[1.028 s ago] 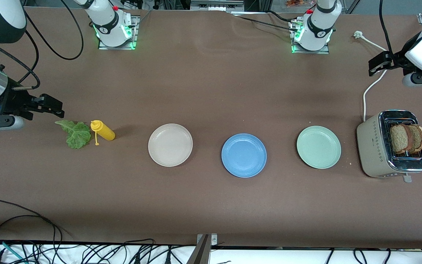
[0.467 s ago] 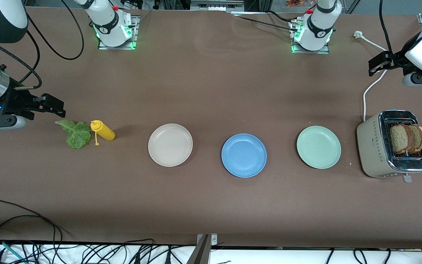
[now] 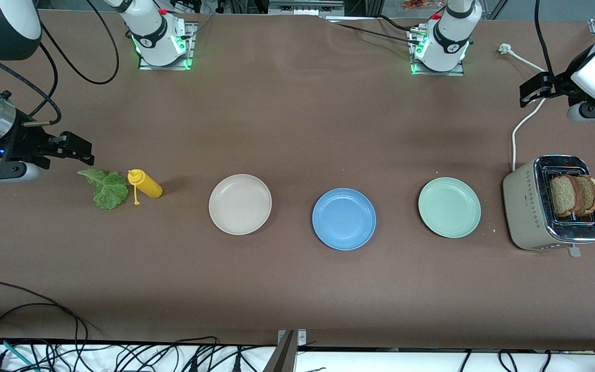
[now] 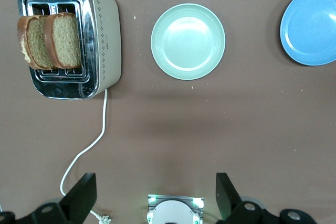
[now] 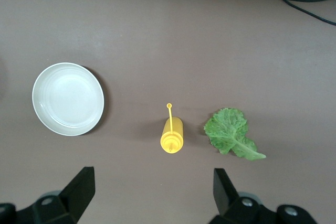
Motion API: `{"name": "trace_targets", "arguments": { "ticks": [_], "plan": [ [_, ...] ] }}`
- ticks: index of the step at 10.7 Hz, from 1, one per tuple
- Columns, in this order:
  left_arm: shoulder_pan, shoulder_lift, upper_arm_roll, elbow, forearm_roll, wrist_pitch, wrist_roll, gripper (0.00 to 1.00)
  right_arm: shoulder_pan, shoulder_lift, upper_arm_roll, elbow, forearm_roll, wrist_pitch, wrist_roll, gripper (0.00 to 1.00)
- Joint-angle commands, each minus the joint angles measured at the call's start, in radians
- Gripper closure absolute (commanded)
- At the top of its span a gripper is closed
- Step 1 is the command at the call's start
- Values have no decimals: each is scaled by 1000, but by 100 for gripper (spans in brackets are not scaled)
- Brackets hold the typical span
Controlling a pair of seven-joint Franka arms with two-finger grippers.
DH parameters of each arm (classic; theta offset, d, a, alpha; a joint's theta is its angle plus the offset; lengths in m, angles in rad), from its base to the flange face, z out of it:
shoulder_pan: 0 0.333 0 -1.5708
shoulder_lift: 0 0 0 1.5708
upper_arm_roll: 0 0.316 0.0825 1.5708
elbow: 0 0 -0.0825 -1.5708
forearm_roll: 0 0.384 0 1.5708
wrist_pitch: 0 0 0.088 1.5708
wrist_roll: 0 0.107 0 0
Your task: Make sandwich in blue plate with both arms
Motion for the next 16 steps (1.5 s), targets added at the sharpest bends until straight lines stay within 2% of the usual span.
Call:
{"name": "trace_targets", "arguments": {
  "ticks": [1,16],
  "plan": [
    [0,16,0,40,-28,-26,-7,0,3,-15,0,-7,-1,-4,6,0],
    [6,16,1,50,-49,-27,-10,0,10,-23,-1,-8,1,13,8,0]
  ]
}}
